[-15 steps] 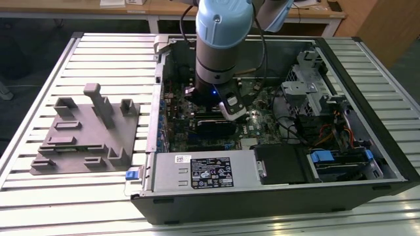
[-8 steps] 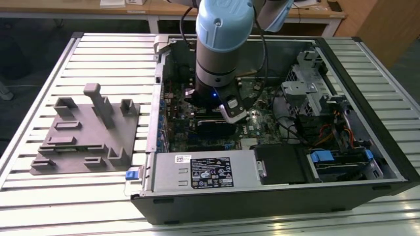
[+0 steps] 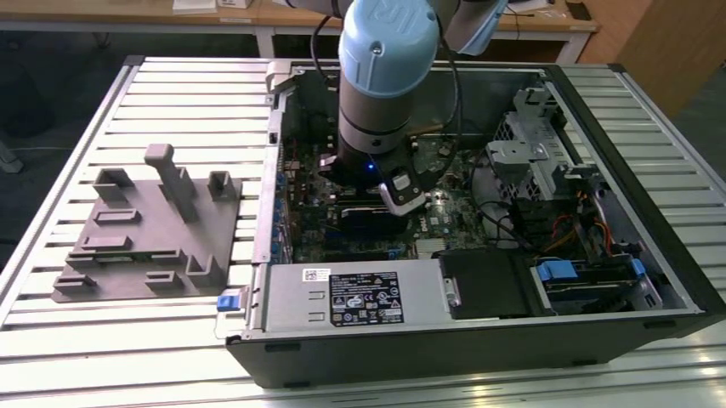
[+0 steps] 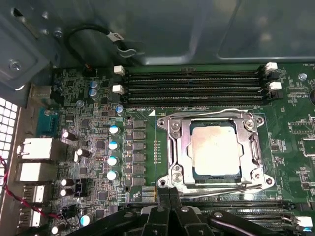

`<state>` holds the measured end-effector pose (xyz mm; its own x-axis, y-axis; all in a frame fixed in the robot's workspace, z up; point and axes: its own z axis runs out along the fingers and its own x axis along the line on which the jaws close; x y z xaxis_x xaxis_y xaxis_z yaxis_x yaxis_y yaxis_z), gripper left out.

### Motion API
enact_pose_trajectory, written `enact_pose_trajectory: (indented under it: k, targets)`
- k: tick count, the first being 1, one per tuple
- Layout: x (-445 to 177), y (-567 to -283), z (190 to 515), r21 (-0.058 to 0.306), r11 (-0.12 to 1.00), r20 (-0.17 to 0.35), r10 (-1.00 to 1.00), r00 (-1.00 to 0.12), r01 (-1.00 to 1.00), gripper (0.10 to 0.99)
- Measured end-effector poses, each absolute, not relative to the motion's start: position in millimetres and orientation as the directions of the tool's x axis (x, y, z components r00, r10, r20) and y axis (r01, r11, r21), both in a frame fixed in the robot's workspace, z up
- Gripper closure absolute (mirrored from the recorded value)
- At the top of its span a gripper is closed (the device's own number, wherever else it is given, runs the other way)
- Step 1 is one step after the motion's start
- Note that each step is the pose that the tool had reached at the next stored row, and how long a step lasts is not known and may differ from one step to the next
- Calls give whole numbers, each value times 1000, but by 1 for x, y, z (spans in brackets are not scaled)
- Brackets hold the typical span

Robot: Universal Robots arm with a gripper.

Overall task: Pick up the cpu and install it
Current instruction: 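Install the second cpu locking lever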

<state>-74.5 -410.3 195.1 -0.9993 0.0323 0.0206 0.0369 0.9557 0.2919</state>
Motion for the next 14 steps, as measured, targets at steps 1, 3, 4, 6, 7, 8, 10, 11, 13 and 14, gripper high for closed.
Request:
enact_pose_trajectory:
  k: [1,3,4,6,7,8,10,11,13,14]
  targets:
    - [-75,-410,195,292,956,21,32,-999,37,980]
    - [-74,-410,194,294,955,21,32,-999,37,980]
    - [-74,-410,194,294,955,21,32,-999,37,980]
    - [-74,-408,194,294,955,21,32,-999,37,980]
    - [-74,-408,194,295,955,21,32,-999,37,980]
    - [-74,-407,194,295,955,21,32,-999,37,980]
    - [-75,-406,194,295,955,21,32,-999,37,980]
    - [-75,-406,193,296,955,21,32,-999,37,980]
    - [-75,-406,193,297,954,21,32,-999,37,980]
    - [-75,-405,193,297,954,21,32,-999,37,980]
